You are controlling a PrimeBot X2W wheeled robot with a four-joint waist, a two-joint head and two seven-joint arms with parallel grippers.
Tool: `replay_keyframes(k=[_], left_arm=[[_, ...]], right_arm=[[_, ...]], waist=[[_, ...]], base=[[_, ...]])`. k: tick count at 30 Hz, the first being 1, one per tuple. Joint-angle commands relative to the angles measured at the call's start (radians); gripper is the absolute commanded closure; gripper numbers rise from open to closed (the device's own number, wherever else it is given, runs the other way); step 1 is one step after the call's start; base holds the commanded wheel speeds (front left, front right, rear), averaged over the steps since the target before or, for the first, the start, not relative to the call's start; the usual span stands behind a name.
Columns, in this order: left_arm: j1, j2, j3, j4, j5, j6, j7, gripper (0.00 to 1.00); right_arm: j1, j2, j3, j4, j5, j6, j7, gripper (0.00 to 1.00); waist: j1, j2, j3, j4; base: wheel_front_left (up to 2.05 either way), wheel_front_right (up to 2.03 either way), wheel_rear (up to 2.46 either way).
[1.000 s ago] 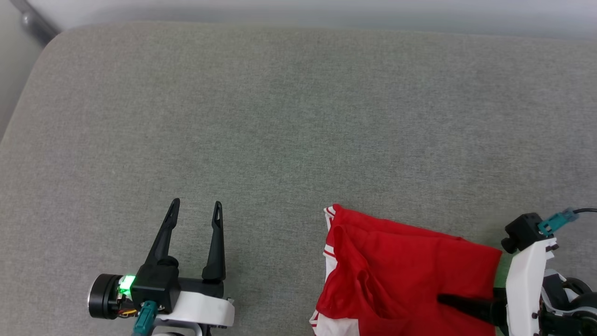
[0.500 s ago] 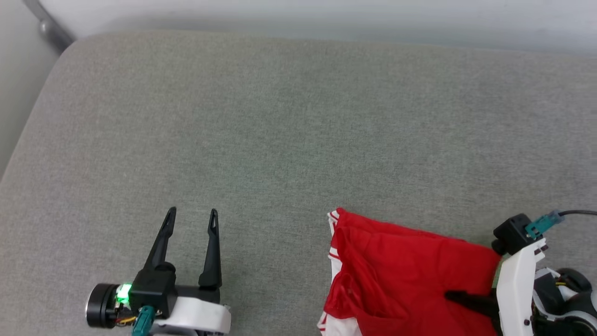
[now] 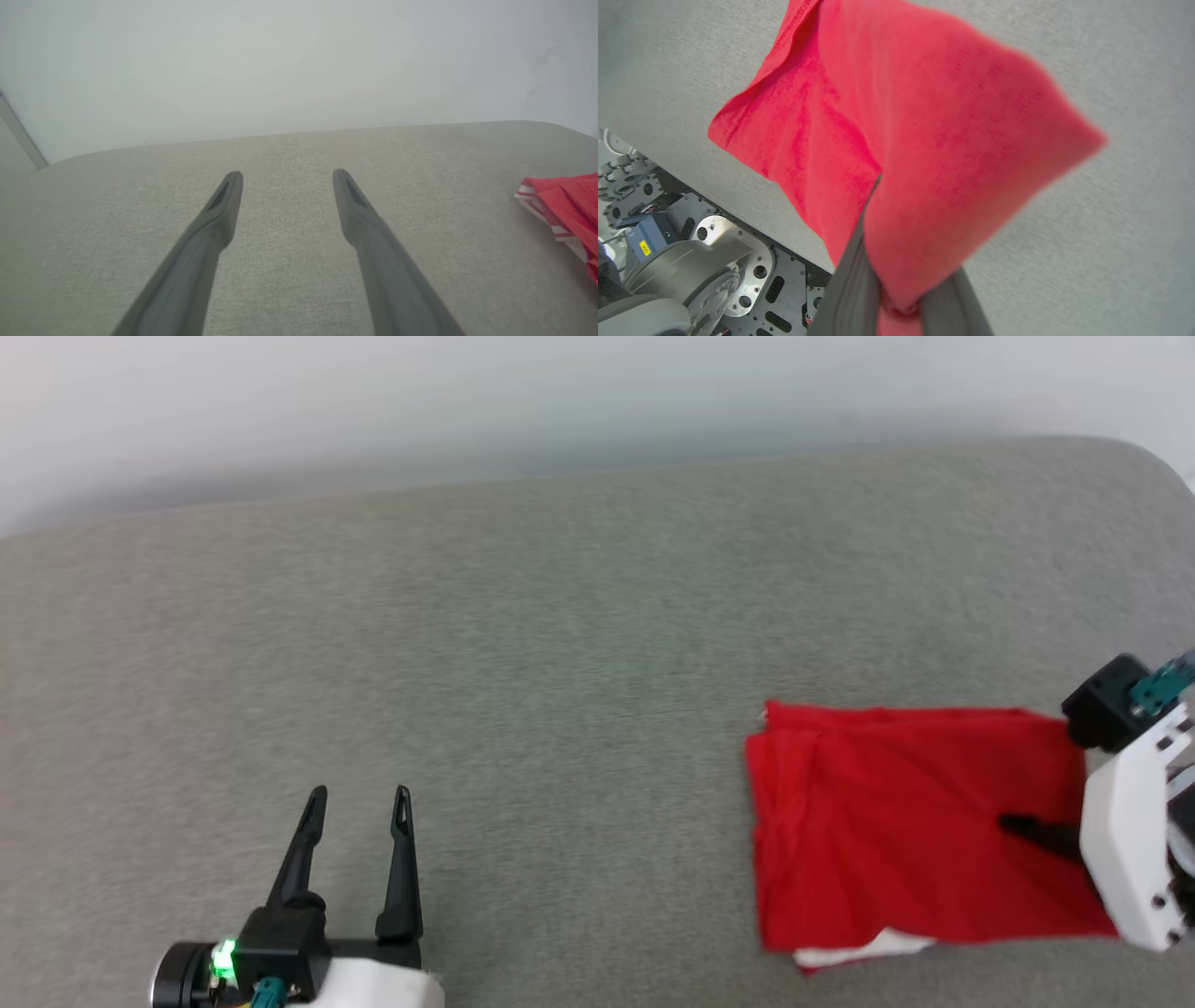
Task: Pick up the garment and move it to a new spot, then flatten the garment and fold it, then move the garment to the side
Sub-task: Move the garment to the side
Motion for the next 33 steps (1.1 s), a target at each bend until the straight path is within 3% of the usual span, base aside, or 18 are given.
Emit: replay_keyframes(k=[1,6,13,22,29,30,31,32,33], left_arm=[[-0.024,-0.001,0.002,-0.005,0.001,-0.006,-0.002,0.0],[-0.08,0.013,0.01,-0.019,0.024,-0.024,-0.002,0.0],[-0.152,0.04,0.017,-0.052,0.044,-0.041,-0.002,0.0],[-0.205,0.06,0.029,-0.112,0.044,-0.044,-0.002,0.0],[-0.229,0.061,0.027,-0.128,0.039,-0.043,-0.002,0.0],[-0.229,0.058,0.025,-0.126,0.038,-0.043,-0.002,0.0],[-0.227,0.056,0.023,-0.122,0.038,-0.042,-0.002,0.0],[-0.224,0.053,0.021,-0.116,0.037,-0.041,-0.002,0.0],[-0.218,0.051,0.021,-0.111,0.035,-0.04,-0.002,0.0]], right_arm=[[-0.033,-0.012,-0.007,0.008,-0.015,-0.001,0.001,1.0],[-0.107,-0.072,-0.038,0.089,-0.086,-0.001,-0.031,1.0],[-0.164,-0.108,-0.122,0.294,-0.202,-0.001,-0.098,1.0],[-0.217,-0.102,-0.318,0.534,-0.297,-0.001,-0.165,1.0],[-0.234,-0.067,-0.379,0.625,-0.37,-0.001,-0.212,1.0],[-0.235,-0.061,-0.387,0.637,-0.375,-0.001,-0.221,0.89],[-0.238,-0.055,-0.394,0.648,-0.387,-0.001,-0.236,0.38],[-0.241,-0.047,-0.4,0.661,-0.401,-0.001,-0.254,0.0],[-0.243,-0.038,-0.406,0.675,-0.409,-0.001,-0.268,0.0]], waist=[[0.0,-0.0001,0.046,-0.078],[0.0,-0.0001,0.148,-0.128],[0.0,-0.0001,0.272,-0.12],[0.0,-0.0001,0.39,-0.084],[0.0,-0.0001,0.413,-0.071],[0.0,-0.0001,0.406,-0.069],[0.0,-0.0001,0.396,-0.067],[0.0,-0.0001,0.38,-0.065],[0.0,-0.0001,0.364,-0.062]], base=[[0.0,0.0,0.0],[0.0,0.0,0.0],[0.0,0.0,0.0],[0.0,0.0,0.0],[0.0,0.0,0.0],[0.0,0.0,0.0],[0.0,0.0,0.0],[0.0,0.0,0.0],[0.0,0.0,0.0]])
